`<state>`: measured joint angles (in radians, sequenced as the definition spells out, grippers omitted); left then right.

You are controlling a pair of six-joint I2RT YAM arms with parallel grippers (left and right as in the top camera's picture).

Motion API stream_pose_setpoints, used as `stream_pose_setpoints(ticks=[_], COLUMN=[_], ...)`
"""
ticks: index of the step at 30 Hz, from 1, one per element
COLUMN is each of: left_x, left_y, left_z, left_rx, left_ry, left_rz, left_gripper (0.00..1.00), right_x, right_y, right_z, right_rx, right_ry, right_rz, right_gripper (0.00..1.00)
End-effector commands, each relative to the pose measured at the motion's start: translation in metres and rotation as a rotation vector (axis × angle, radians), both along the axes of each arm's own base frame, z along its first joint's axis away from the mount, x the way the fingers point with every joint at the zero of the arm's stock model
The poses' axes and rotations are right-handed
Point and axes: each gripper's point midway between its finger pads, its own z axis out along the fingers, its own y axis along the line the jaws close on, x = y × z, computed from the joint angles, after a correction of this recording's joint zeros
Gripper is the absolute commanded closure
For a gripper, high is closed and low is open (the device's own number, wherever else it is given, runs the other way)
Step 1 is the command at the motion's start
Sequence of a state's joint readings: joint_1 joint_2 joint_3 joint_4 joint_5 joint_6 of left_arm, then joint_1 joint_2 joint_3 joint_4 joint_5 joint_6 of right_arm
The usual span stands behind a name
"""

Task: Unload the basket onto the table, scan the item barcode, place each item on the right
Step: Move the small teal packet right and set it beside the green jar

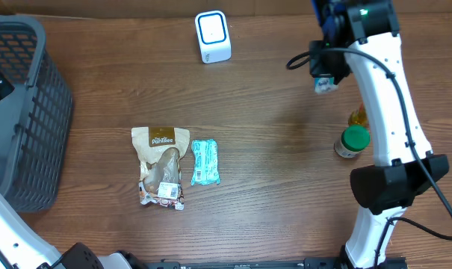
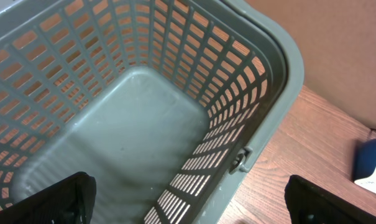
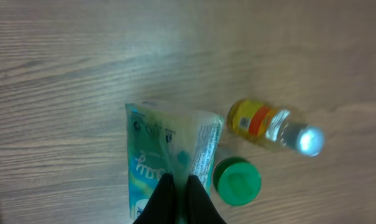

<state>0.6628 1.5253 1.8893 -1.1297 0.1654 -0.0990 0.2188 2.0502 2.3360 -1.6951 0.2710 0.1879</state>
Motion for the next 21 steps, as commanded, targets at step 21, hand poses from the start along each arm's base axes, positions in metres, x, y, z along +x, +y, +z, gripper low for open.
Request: stream_pose_setpoints(ticks=[21], left_x=[0.003], left_y=[-0.001], left_z=[-0.003], left_rx=[-0.014], left_ry=[-0.002], left_rz=[-0.006], left_gripper=[0.0], right_x=[-0.031], right_y=[-0.024], right_z=[-0.137], right_rx=[0.024], right_ry=[0.268], right_rz=[-0.089], right_gripper=[0.95])
